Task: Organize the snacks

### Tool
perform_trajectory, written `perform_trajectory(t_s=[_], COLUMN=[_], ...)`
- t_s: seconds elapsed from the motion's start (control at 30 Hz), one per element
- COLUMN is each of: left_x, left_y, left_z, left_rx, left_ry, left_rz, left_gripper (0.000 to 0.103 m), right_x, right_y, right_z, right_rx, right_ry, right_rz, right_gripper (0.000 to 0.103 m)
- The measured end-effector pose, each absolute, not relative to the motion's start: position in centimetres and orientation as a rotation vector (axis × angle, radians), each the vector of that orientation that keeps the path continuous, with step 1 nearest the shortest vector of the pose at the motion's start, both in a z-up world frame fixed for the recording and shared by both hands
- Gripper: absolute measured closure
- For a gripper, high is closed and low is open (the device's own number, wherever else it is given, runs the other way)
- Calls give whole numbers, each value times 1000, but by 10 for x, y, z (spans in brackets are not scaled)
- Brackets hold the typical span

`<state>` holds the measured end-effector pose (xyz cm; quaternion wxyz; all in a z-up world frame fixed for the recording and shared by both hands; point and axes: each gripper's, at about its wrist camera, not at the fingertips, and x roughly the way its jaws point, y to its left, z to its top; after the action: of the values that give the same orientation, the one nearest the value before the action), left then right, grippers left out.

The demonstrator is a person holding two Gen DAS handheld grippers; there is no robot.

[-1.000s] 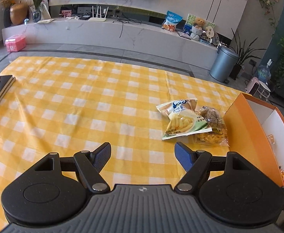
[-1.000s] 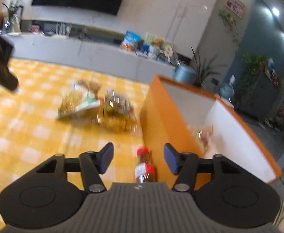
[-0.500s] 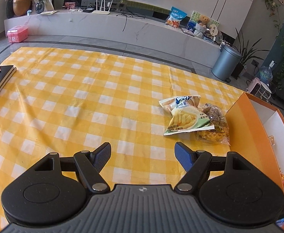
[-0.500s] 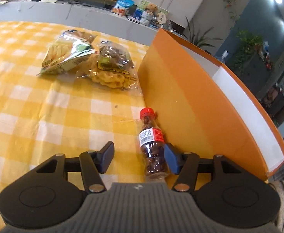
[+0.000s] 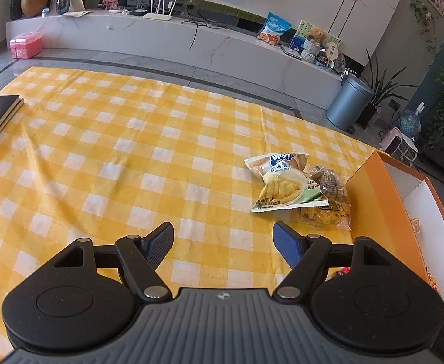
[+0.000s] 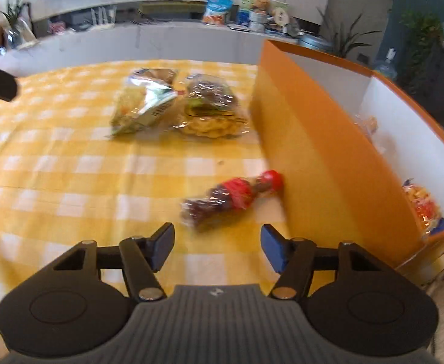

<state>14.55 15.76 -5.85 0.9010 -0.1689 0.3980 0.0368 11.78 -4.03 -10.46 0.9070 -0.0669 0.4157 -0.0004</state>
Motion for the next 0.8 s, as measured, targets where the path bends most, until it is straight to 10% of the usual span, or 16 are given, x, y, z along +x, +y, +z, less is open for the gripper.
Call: perform_trajectory(t_s=[0.23,0.33,0.47,0.73,0.8], left_x=[147,148,148,151,152], left_y=[155,154,153,145,144], left_z=[-61,-63,-64,-68,-70], left_rx=[-336,-344,-337,-251,-250], left_ry=[831,844,850,869,867], left_rz=[63,60,66,117,114], left_gripper=[15,15,15,16,16], right_x=[140,142,160,159,156], right_y=[-52,-52,-42,-20,-18], right_z=[-112,-102,-106,-131,-128], right_rx=[103,177,139,-26,-73], right_ry=[910,859,852,825,813], right_rz=[-14,-55,-100,-62,-14], right_gripper=[28,6,7,25,53])
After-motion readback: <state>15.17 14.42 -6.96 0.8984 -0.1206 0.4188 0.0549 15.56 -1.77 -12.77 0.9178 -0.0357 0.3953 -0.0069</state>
